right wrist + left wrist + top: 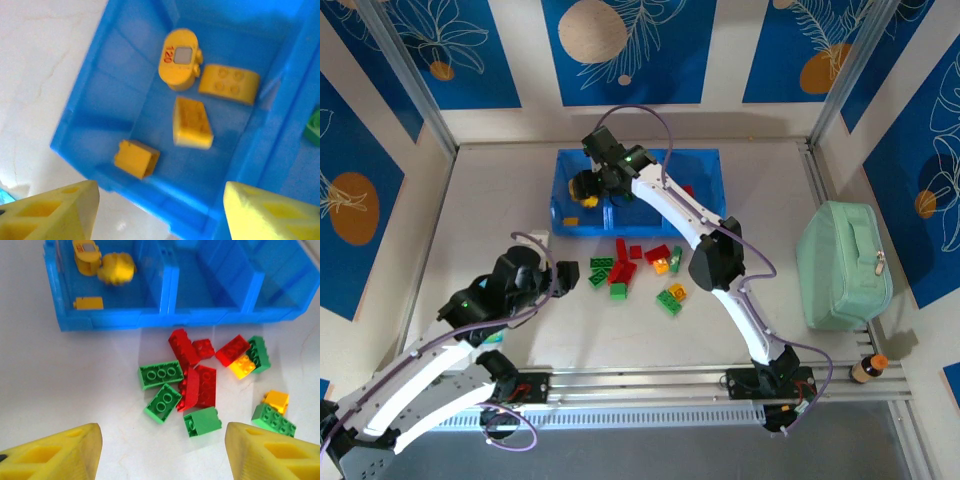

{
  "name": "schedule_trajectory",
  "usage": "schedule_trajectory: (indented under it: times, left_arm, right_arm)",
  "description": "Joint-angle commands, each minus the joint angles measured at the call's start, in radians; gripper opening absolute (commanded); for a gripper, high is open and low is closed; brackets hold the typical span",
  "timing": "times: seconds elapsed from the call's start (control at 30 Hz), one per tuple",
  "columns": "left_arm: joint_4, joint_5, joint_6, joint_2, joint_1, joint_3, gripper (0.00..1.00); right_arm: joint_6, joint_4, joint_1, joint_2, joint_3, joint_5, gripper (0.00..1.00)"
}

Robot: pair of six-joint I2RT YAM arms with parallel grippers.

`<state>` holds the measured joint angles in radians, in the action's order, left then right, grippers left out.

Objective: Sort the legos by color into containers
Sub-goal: Place the lego in the container, then pick up the lego from the center of the table.

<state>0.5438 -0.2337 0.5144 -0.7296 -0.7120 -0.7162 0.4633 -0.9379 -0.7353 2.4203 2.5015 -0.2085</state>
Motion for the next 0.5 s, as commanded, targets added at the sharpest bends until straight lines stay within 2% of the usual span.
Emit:
schedule_trajectory:
  times: [0.0,0.2,0.47]
  left_arm:
    - [0.001,0.043,-0.016,-0.037,-0.007,-0.009,0.67]
    - [-0.088,0.185,-0.017,-0.188,-0.007,0.010,0.68]
    - [-0.123,0.253,-0.004,-0.361,-0.005,0.011,0.70]
  right_arm:
    - [0.005,0.063,-0.015,-0.171,-0.168,0.002,0.67]
    - [0.043,0.293,-0.021,-0.467,-0.609,0.041,0.64]
    - [0.100,0.394,0.000,-0.727,-1.008,0.045,0.63]
